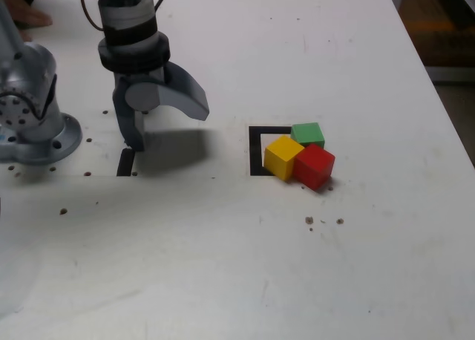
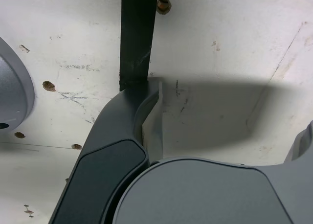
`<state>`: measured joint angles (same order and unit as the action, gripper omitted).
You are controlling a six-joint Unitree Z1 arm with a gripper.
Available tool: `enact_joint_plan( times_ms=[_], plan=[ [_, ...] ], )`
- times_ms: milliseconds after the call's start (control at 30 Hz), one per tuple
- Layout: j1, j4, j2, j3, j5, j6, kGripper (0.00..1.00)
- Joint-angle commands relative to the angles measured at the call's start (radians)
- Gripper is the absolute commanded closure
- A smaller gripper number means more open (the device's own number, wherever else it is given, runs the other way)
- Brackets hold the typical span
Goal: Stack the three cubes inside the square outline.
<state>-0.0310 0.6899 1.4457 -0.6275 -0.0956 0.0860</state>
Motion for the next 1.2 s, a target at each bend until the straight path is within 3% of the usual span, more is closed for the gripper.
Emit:
enact_joint_plan(
  times_ms=[0,400,800,1167],
  plan=[
    [-0.001,0.0,0.008,-0.009,0.001,-0.002,0.01],
    [-0.001,0.035,0.068,-0.119,-0.007,-0.017,0.01],
    [-0.001,0.235,0.095,-0.351,0.032,-0.089,0.01],
    [-0.001,0.306,0.164,-0.478,0.049,-0.215,0.02]
  ],
)
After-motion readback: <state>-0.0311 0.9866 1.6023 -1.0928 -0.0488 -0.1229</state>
